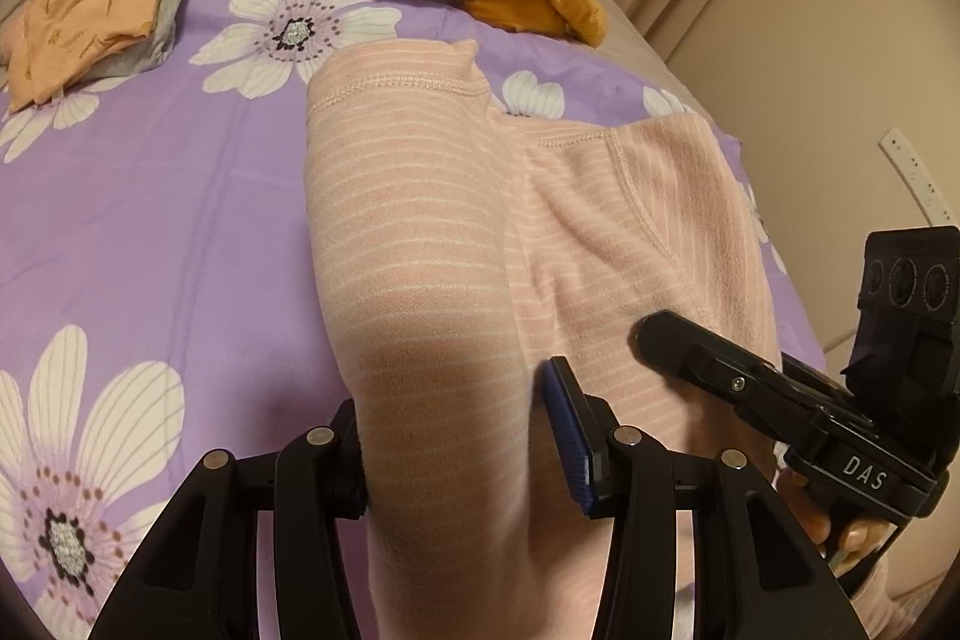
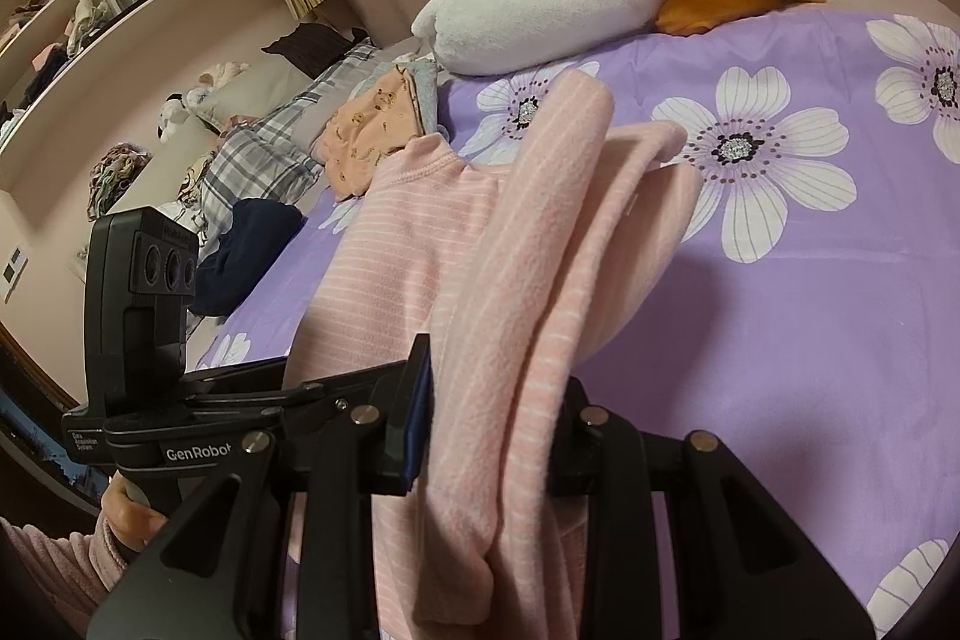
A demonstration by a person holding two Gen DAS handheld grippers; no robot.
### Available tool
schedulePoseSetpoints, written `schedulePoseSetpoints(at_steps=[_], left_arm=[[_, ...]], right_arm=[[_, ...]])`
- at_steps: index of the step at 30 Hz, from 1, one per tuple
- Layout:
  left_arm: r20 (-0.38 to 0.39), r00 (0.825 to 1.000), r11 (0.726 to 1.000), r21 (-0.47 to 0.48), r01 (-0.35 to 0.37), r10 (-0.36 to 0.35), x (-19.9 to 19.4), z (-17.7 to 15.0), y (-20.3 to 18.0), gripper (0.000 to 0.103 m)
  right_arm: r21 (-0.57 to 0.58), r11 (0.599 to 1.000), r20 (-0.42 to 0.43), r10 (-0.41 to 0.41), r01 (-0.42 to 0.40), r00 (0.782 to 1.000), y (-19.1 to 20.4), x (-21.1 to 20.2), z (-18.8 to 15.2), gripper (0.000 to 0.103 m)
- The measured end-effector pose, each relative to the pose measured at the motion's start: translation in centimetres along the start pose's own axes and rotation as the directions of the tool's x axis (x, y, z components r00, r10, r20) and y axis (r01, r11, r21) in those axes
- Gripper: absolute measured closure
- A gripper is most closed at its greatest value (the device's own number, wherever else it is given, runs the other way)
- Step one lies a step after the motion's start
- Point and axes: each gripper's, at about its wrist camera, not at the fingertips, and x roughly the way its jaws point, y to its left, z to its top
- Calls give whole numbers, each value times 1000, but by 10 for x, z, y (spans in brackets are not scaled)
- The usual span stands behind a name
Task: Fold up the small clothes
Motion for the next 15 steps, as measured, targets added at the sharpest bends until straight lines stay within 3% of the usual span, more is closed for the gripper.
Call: schedulePoseSetpoints(at_steps=[15], left_arm=[[-30,999,1000,-1,-10,10,20,6,5,56]], right_arm=[[26,1000,-17,-10,11,1000,-11,15,1,73]])
